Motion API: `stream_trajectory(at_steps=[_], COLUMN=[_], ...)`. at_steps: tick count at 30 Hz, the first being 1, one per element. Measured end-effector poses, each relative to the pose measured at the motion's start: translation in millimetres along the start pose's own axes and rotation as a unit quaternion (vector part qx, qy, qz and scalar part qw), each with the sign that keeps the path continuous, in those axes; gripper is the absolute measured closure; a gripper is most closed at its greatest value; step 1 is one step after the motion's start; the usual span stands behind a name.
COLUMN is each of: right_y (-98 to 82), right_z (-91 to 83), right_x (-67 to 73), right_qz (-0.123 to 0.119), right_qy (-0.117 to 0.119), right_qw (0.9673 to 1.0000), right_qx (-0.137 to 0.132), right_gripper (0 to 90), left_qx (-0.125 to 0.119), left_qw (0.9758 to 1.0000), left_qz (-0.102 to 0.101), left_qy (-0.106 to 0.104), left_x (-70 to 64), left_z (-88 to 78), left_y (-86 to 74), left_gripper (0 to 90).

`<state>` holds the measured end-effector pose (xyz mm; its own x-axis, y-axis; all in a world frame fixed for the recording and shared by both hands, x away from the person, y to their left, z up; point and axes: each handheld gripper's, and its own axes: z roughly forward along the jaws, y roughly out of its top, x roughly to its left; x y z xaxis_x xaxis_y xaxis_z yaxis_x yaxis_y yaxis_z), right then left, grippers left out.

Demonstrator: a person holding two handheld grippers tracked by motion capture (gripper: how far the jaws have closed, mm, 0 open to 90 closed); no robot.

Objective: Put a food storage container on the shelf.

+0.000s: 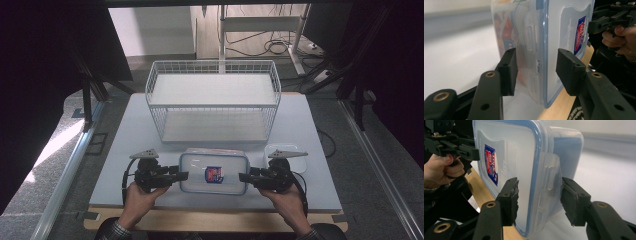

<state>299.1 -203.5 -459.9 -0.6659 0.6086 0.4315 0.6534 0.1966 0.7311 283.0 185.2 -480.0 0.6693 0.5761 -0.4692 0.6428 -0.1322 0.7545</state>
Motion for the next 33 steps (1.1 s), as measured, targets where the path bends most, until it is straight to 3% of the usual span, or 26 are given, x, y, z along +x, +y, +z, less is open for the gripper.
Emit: stream_trajectory(at_steps=[4,13,33], right_y=[6.2,40.5,101.9], right_z=[-2.2,-8.6,-20.7], right_x=[0.5,7.4,10.8], right_qz=[-0.004,-0.031,-0.058], right_qy=[0.002,0.002,0.006], right_qw=[0.9999,0.9990,0.9963], right_qx=[-0.010,-0.033,-0.062], right_gripper=[50.3,50.2,50.0], left_qx=[-0.008,-0.036,-0.060], left_qw=[0.9999,0.9991,0.9969], left_qz=[0.009,0.019,0.039], left_qy=[0.006,0.016,0.033], left_x=[-3.3,-8.0,-14.0], left_z=[-4.1,-18.1,-36.0], left_y=[8.9,34.5,91.9], left_gripper=[52.2,52.1,52.0])
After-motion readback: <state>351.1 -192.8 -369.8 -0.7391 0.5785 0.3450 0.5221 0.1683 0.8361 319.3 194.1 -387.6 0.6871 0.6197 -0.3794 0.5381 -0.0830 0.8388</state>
